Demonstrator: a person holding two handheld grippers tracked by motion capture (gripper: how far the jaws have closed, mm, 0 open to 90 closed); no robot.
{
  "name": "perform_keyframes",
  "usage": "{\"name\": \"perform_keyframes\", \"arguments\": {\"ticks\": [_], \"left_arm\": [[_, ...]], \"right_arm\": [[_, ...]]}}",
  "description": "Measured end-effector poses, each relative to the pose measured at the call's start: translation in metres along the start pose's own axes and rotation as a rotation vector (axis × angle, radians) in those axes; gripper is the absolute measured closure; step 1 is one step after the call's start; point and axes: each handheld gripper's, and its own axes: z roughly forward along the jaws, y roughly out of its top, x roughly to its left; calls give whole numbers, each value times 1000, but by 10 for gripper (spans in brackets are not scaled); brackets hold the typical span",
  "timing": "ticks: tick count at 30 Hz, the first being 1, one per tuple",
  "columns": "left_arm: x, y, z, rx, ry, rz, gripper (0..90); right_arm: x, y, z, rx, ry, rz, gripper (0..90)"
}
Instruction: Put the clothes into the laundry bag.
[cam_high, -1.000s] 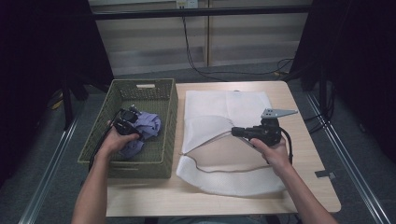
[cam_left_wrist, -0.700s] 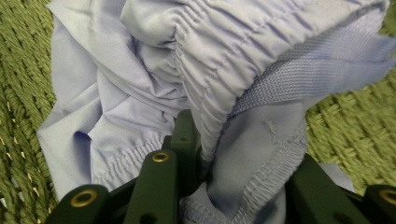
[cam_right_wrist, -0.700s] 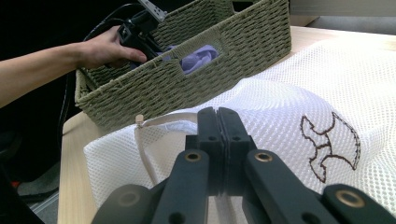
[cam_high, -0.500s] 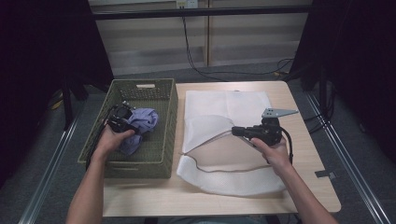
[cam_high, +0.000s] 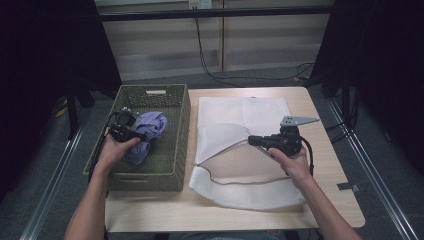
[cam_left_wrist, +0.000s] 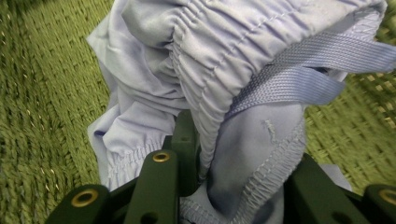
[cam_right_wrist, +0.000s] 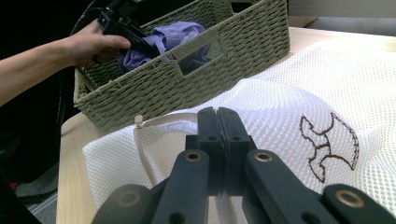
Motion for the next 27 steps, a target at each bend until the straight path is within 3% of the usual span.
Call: {"name": "perform_keyframes", "arguments": {"ticks": [2,4,11,17,20,27], "left_arm": [[-1,0,-5,-31,-5,0,701],[-3,-1,-9,-89,-19,-27,701],[-2,-4,-23,-171,-38,-30,702],[-4,-7,-36,-286,-62,-79,701],[-5,-7,-41,-304,-68,-77,701],[-3,-14,-54,-398,-94,-95,701]], "right_arm": [[0,0,0,-2,-1,-1,894],[0,1,0,-3,-1,-5,894],[0,1,-1,-6,-7,-5,894],[0,1,0,-4,-4,-7,894],[1,1,0,-2,-5,-6,894],[0,1,-1,-3,-8,-8,894]]}}
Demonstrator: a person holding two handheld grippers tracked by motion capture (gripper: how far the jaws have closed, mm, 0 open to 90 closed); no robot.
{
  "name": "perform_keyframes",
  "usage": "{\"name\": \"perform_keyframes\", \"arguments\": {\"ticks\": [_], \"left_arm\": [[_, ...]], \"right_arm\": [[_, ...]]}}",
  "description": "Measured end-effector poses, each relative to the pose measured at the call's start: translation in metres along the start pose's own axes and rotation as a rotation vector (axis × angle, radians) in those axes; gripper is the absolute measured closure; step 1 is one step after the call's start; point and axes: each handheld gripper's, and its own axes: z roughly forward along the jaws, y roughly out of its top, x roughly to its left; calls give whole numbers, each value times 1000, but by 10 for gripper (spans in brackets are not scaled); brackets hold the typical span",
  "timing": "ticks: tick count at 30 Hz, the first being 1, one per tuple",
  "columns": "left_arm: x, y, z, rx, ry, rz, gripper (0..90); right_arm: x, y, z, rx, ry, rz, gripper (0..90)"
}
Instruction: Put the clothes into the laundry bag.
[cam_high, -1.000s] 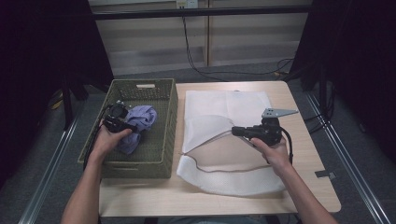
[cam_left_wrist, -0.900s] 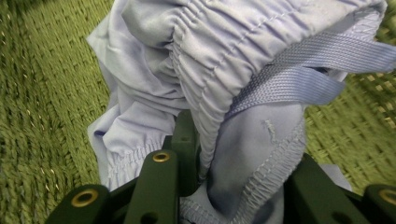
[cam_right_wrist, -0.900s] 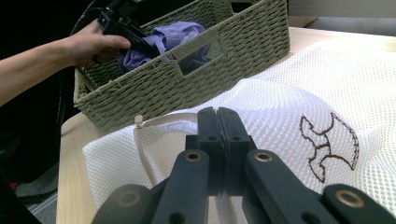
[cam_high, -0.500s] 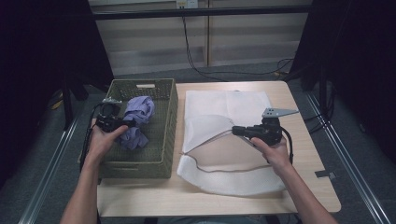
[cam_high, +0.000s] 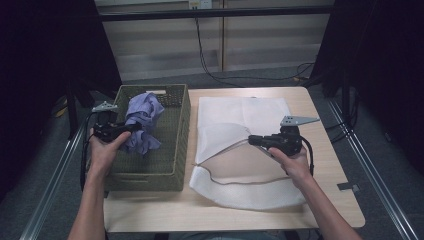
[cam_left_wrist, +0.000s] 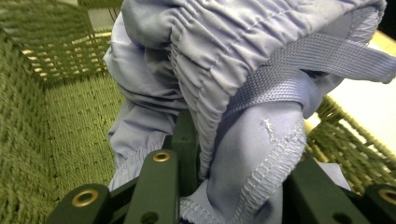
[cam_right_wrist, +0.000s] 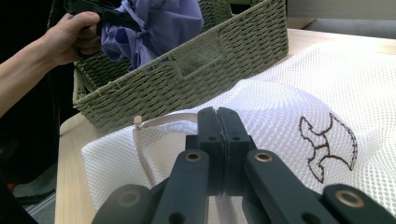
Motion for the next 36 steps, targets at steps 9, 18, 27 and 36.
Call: {"name": "perform_keyframes", "arguments": {"ticks": [9,18,27,36], "left_arm": [[-1,-1,-17,-78,-26,-2,701],[-1,-1,-27,-130,-24,-13,698],[-4,3,-40,-191,-41,-16,698],[-10,9,-54,-253,-48,-3,698]], "right_arm": [[1,0,1,1,3,1,894],[1,0,0,-4,2,-1,894],[1,0,1,-6,3,-1,894],[2,0,1,-7,4,-2,894]]}}
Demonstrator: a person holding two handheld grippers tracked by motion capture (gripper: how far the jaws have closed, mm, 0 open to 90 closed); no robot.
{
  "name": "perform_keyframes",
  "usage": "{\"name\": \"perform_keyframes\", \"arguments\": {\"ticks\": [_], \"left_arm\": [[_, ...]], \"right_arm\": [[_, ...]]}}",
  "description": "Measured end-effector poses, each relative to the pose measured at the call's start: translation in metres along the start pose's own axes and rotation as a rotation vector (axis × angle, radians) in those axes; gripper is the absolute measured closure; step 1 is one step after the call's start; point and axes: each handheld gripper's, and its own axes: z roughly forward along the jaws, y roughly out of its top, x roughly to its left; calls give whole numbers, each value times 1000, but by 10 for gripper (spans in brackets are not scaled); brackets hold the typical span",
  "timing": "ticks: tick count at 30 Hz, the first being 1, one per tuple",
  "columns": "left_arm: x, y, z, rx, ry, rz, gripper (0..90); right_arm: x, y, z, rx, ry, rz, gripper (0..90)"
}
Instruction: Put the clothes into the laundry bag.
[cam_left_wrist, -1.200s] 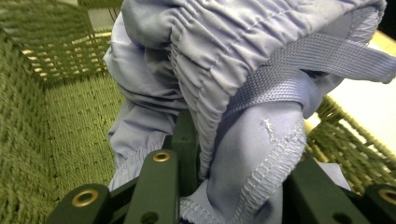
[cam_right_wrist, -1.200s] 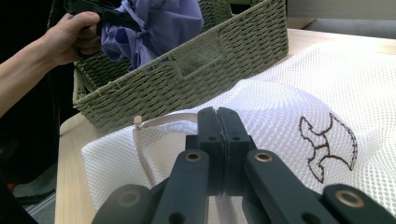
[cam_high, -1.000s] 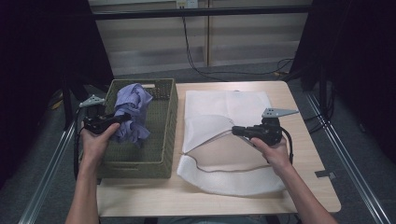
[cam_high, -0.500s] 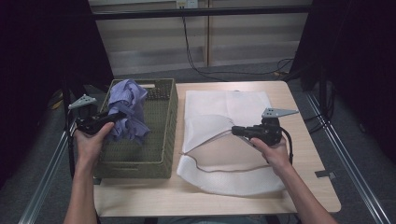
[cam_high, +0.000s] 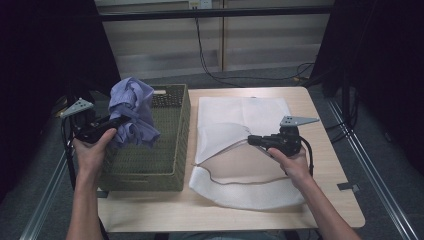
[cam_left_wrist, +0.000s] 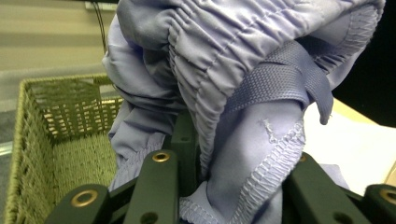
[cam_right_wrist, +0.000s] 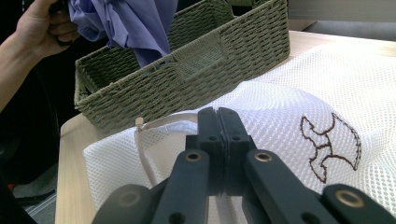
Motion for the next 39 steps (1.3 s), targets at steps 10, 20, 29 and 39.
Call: {"name": "perform_keyframes", "arguments": {"ticks": [10,20,29,39], "left_arm": [[-11,12,-16,-62,-11,23,698],[-17,21,-29,-117,-50,27,698],[-25,28,-40,-151,-53,36,697],[-46,41,-49,-193,-93,84,697]], "right_arm": [[0,0,1,0,2,-1,894],[-1,0,-1,-9,2,6,894],[-3,-2,0,-8,7,19,895],[-3,-1,-1,-9,5,13,895]]}}
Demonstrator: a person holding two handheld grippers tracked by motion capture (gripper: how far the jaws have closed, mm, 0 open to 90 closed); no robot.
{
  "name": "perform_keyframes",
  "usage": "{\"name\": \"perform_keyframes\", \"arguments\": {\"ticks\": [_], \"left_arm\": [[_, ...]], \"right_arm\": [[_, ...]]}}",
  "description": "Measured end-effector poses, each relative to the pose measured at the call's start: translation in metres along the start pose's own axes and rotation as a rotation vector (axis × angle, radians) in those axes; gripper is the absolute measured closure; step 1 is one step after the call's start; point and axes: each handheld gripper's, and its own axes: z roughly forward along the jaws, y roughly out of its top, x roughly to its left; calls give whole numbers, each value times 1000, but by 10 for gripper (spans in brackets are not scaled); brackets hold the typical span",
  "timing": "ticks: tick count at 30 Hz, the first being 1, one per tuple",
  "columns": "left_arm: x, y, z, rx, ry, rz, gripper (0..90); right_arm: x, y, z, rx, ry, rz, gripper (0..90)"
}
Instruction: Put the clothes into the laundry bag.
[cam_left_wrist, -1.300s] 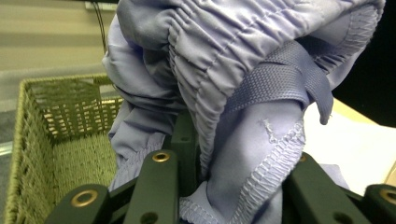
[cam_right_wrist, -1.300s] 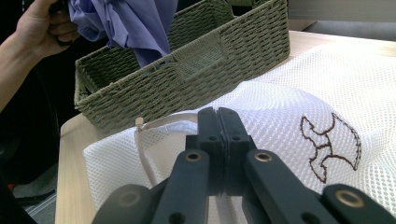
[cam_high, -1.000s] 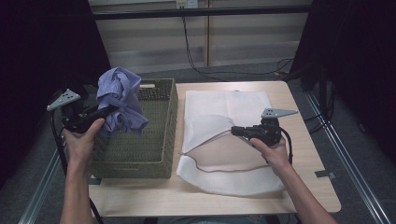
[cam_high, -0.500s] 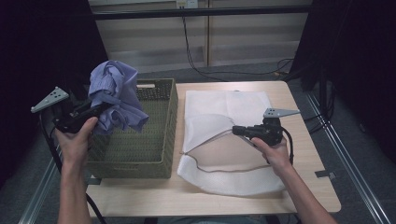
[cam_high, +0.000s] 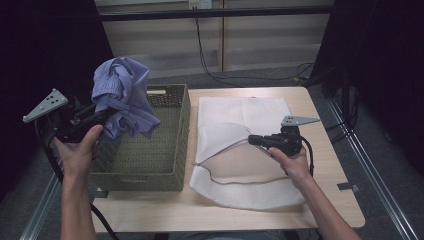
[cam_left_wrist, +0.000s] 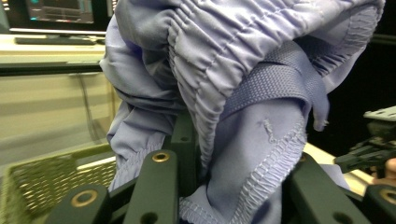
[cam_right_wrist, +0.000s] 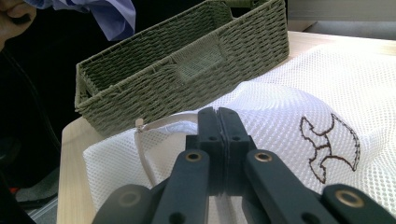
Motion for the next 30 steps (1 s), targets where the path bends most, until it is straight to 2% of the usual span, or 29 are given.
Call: {"name": "perform_keyframes", "arguments": {"ticks": [6,9,15,16,22,26,30], "left_arm": [[-8,3,2,-11,-31,5,694],[-11,5,5,5,-48,26,694],[-23,9,9,-5,-71,39,694],[-23,10,8,1,-79,59,694],[-34,14,9,-8,-98,60,694],[-41,15,12,-16,-136,60,694],[-50,17,17,-5,-152,77,694]], "right_arm": [[1,0,2,9,-4,-10,895],[3,0,2,11,-6,-18,895],[3,2,2,11,-6,-20,895],[3,2,2,11,-7,-21,896],[3,2,2,12,-7,-24,896],[3,2,3,12,-4,-21,896],[2,2,4,14,-1,-23,896]]}}
